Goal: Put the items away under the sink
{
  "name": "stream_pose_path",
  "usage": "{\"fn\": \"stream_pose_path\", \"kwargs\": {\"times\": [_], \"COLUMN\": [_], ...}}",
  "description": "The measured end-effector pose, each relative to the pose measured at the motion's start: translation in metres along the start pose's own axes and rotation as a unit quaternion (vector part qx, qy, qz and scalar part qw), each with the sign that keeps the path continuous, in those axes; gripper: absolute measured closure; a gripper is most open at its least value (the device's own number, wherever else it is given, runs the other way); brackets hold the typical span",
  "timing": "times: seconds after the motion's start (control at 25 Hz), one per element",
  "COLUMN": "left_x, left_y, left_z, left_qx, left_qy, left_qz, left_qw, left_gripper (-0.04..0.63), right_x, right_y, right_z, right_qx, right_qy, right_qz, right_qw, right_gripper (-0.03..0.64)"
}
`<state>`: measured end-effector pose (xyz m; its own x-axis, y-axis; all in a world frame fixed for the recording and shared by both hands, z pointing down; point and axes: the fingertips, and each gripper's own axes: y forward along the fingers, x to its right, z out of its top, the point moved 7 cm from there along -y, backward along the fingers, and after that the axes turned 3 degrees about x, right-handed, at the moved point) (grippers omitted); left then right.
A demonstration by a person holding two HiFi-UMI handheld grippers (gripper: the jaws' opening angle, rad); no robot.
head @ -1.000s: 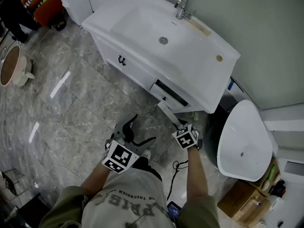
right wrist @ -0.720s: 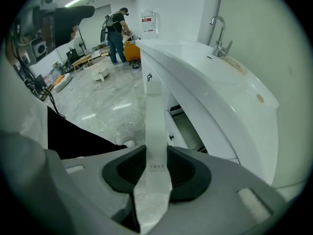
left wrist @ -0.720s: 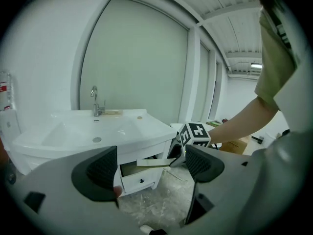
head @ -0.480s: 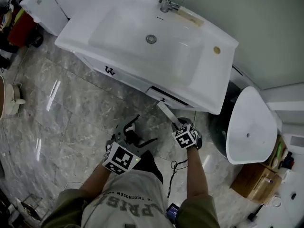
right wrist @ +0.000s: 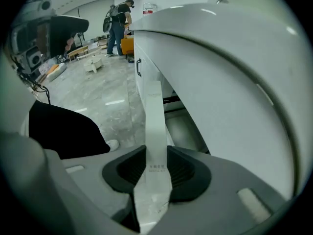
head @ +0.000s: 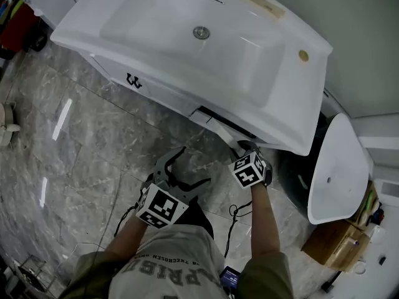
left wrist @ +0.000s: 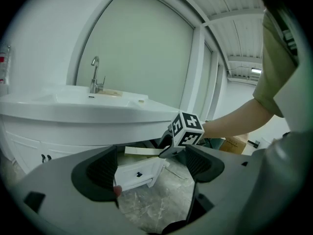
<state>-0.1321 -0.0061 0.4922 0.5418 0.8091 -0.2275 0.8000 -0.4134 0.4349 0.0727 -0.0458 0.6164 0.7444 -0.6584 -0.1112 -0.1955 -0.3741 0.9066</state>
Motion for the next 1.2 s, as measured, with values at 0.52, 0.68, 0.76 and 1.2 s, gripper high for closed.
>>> {"fn": "stream_pose_path", "kwargs": {"times": [0.52,0.68,0.76,1.2], "left_x": [-0.051,-0.058,-0.061,-0.073], "left_y": [0.081,0.106,0.116,0.148], "left_z": [-0.092,-0.118,-0.13,-0.158], "left_qx": [0.058,0.064,0.068,0.1], "left_qy": [0.02,0.036,0.045,0.084], "left_qz": [-0.002,-0.014,-0.02,-0.03], "left_qw": [0.9981,0.9972,0.9965,0.991], "left_gripper": [0.176,0.175,0.175,0.175], "right_x": [0.019,0.021,0.022,0.042], "right_y": [0.089,0.101,0.106,0.126], "right_z": [-0.008,-0.008,-0.008,-0.013], "right_qx": [0.049,0.072,0.079,0.097], "right_qy": [-0.052,-0.079,-0.094,-0.15], "right_qz": [-0.093,-0.124,-0.142,-0.214], "right_qw": [0.993,0.987,0.982,0.961], "right_gripper": [0.485,0.485,0.485,0.485]}}
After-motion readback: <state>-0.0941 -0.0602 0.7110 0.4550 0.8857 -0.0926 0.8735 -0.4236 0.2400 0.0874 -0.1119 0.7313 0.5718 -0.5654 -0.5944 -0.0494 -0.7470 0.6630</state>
